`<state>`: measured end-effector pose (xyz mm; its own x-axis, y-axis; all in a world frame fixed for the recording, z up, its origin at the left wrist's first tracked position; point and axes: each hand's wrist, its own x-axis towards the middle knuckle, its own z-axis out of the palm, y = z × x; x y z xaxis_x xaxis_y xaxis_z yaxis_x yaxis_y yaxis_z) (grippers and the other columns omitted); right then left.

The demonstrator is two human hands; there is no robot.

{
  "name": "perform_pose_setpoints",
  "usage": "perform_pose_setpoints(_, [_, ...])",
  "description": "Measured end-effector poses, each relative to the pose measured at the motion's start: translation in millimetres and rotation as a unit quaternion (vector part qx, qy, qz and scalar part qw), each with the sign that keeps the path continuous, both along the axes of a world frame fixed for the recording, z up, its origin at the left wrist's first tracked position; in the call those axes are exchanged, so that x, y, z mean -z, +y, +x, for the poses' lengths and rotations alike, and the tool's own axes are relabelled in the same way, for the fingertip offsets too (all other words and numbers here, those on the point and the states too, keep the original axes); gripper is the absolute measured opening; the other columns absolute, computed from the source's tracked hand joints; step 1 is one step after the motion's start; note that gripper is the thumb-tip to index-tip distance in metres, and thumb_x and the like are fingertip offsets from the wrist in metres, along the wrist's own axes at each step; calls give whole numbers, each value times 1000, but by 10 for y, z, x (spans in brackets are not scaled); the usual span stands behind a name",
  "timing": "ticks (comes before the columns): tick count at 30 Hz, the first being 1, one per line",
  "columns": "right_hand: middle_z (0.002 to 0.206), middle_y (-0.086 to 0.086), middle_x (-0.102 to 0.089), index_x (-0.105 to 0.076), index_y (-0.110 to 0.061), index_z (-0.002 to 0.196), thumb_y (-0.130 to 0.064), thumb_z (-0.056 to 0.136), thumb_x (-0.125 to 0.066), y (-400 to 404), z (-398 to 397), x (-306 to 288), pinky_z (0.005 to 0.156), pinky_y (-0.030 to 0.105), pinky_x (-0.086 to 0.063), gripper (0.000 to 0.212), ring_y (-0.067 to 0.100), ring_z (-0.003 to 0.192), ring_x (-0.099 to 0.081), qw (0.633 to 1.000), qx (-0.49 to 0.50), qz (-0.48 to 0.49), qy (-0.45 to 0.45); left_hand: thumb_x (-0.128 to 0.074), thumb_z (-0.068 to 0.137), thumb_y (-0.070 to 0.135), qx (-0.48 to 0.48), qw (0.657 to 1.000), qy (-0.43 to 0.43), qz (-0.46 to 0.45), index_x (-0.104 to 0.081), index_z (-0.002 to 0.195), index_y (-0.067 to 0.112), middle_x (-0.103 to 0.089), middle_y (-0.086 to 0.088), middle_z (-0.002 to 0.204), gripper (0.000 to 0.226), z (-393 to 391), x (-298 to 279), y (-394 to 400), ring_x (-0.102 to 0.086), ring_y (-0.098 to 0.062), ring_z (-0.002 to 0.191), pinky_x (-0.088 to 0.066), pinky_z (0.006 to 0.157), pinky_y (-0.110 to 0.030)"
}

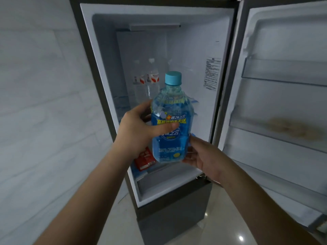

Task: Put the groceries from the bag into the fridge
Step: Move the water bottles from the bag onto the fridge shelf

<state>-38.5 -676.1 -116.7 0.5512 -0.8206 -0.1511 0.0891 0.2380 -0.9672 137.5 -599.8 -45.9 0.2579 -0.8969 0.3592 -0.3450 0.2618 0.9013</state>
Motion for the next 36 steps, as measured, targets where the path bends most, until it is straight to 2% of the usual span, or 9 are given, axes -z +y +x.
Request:
perform_pose_setpoints(4, [96,-4,-75,-66,-24,110,-50,92,-49,-385,314,-15,84,30,-53,36,14,93,-70,998,7,-52,28,-90,64,21,-2,999,39,-2,-70,111,25,-76,9,102,51,314,20,-460,-72,-10,96,-60,85,-37])
perform_pose_setpoints(7, [108,-10,-71,-60,-28,121,-53,94,-43,-656,461,-24,94,29,-50,41,6,100,-66,992,19,-110,56,-89,66,15,-8,997,78,-6,-71,112,20,-77,5,102,50,481,42,-792,-73,-13,94,-60,83,-38])
perform_pose_setpoints(10, [121,-9,-66,-56,-29,127,-56,85,-50,-932,545,-23,101,31,-46,51,6,109,-62,986,25,-161,42,-91,63,20,-22,994,103,-9,-70,113,19,-76,3,103,54,618,84,-1112,-73,-16,96,-60,84,-42])
perform_pose_setpoints(14, [124,-12,-63,-54,-31,130,-46,84,-61,-1332,669,-15,95,27,-48,48,4,115,-58,968,17,-247,49,-93,60,22,-48,993,104,-14,-70,112,20,-76,3,103,57,738,150,-1504,-73,-15,95,-59,84,-43])
perform_pose_setpoints(17, [120,-12,-64,-55,-24,129,-28,87,-66,-1658,830,32,82,13,-49,44,-2,106,-60,952,29,-301,51,-93,62,21,-69,994,82,-13,-70,112,24,-76,7,101,55,784,173,-1775,-73,-11,94,-60,85,-41])
perform_pose_setpoints(20, [119,-9,-65,-54,-18,131,-23,85,-70,-1998,988,106,76,8,-47,48,-2,102,-62,938,51,-338,56,-93,62,23,-89,994,59,-9,-69,113,25,-76,8,102,57,830,166,-2068,-72,-8,95,-59,86,-40])
perform_pose_setpoints(27, [111,-18,-66,-57,-25,125,-21,86,-70,-2635,1275,181,79,6,-44,42,-2,102,-61,923,50,-379,42,-93,61,22,-134,990,33,-7,-67,113,30,-75,12,103,59,985,161,-2619,-69,0,96,-58,88,-31])
perform_pose_setpoints(33, [114,-16,-67,-58,-23,126,-21,87,-69,-2972,1456,246,86,11,-47,40,-2,101,-63,920,30,-390,38,-91,64,13,-137,987,81,7,-68,109,29,-76,5,104,53,1163,249,-2939,-71,-11,97,-59,86,-36])
perform_pose_setpoints(36, [111,-17,-67,-59,-25,123,-22,87,-69,-3094,1514,286,84,12,-48,38,-3,100,-63,917,24,-395,44,-91,63,11,-148,985,90,10,-68,112,22,-75,2,105,55,1219,298,-3056,-72,-13,97,-59,80,-31])
